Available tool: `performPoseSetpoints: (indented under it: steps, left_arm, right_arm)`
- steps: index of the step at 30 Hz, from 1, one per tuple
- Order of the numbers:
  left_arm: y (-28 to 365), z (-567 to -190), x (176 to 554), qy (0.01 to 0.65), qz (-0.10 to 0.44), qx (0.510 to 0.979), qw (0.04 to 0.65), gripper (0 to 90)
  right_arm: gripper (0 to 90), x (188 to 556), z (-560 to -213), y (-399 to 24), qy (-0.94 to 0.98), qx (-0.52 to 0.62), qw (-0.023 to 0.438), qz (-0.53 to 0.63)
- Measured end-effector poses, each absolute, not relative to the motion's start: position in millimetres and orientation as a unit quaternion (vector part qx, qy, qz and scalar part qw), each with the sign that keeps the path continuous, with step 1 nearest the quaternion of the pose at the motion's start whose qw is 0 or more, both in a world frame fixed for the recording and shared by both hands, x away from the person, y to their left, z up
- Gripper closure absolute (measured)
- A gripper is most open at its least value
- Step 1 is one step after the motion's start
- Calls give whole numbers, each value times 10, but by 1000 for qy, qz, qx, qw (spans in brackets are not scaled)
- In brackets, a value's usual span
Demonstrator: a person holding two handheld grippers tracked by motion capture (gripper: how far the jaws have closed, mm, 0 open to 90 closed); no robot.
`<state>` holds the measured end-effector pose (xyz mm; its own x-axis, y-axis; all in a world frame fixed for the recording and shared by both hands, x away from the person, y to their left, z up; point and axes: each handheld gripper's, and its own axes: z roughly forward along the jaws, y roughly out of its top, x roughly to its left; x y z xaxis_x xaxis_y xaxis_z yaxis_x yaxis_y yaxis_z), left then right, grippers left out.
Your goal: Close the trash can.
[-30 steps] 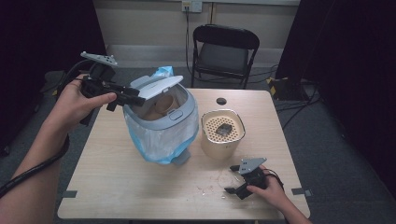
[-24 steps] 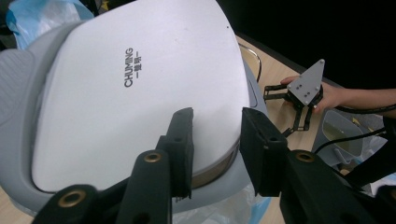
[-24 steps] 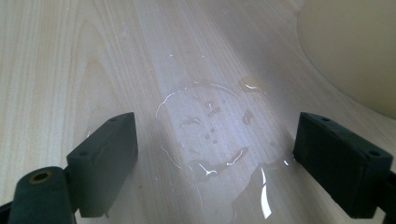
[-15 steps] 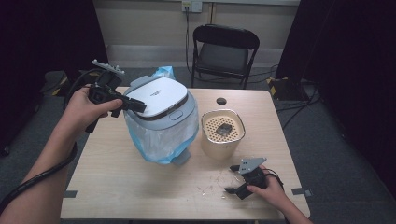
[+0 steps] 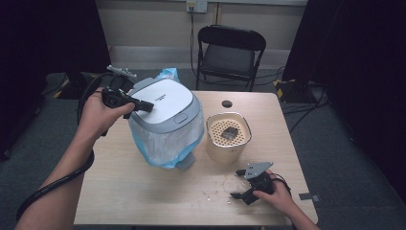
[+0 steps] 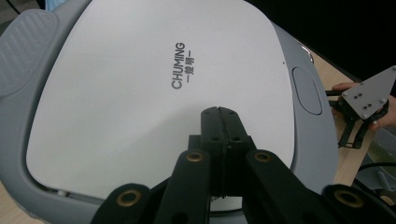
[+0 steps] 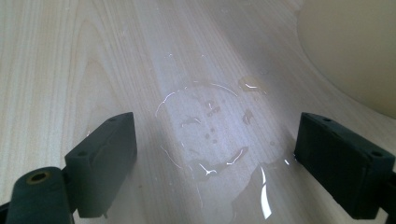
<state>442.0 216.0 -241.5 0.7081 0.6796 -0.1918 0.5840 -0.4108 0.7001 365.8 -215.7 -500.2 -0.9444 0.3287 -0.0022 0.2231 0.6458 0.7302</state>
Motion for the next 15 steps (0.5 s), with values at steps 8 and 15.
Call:
performPoseSetpoints:
  steps: [8,15]
  left_arm:
    - [1952,-2310,4367,365,121,859,338,512]
    - [2196,-2168,4123,344,145,827,420,42]
  right_arm:
    - [120,3653,-5002,-2161,904,154,69,392]
    - [120,3653,-5002,-2162,904,154,69,392]
